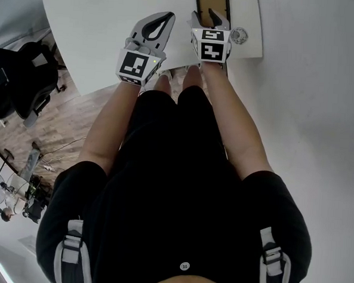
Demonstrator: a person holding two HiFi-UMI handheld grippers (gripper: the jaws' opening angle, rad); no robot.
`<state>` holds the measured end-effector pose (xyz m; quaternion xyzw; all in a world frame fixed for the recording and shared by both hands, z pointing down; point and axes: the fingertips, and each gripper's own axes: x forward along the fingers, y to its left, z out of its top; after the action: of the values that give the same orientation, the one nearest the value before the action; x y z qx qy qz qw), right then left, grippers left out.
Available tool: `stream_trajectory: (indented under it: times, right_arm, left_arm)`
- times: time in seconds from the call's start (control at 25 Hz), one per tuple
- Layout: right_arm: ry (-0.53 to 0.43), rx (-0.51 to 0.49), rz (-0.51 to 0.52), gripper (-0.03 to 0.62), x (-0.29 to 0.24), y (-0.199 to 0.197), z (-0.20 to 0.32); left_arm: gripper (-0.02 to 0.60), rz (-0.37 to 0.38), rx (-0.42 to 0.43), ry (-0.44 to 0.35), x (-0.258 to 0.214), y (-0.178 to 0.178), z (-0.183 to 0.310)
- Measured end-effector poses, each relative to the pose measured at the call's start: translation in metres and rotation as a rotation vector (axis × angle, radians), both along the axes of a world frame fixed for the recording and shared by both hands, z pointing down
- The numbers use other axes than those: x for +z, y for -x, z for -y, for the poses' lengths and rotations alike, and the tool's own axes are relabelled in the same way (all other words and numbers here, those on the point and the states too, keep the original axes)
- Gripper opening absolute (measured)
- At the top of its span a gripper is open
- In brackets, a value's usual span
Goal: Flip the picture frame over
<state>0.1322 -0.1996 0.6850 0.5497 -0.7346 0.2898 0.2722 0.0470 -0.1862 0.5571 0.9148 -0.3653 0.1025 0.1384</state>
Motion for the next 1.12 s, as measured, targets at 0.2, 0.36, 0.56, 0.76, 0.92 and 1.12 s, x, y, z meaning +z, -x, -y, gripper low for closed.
stream_trajectory:
  times: [0.2,0.36,0.56,0.76,0.92,1.12]
  right_arm:
    - [0.012,0.007,-0.008,0.169,0.011,0.002,-0.002]
    - [0.025,0.016,-0.024,0.153,0.016,0.004,-0.005]
    - [0.053,0.012,-0.04,0.146,0.024,0.008,-0.008]
    - [0.082,0.005,-0.061,0.132,0.032,0.008,-0.012]
    - [0.094,-0.002,-0.102,0.116,0.036,0.007,-0.013]
    - [0.104,-0.01,-0.151,0.084,0.037,0.007,-0.012]
  left_arm:
    - [0.008,-0.003,0.001,0.015,0.011,-0.002,-0.005]
    - [0.008,-0.006,-0.002,0.029,0.018,-0.002,-0.008]
    - [0.008,-0.012,-0.004,0.034,0.019,-0.003,-0.011]
    - [0.007,-0.01,-0.009,0.036,0.021,-0.003,-0.016]
    - [0.008,-0.005,-0.011,0.045,0.024,0.001,-0.019]
    - [0.008,-0.01,-0.025,0.046,0.021,0.007,-0.021]
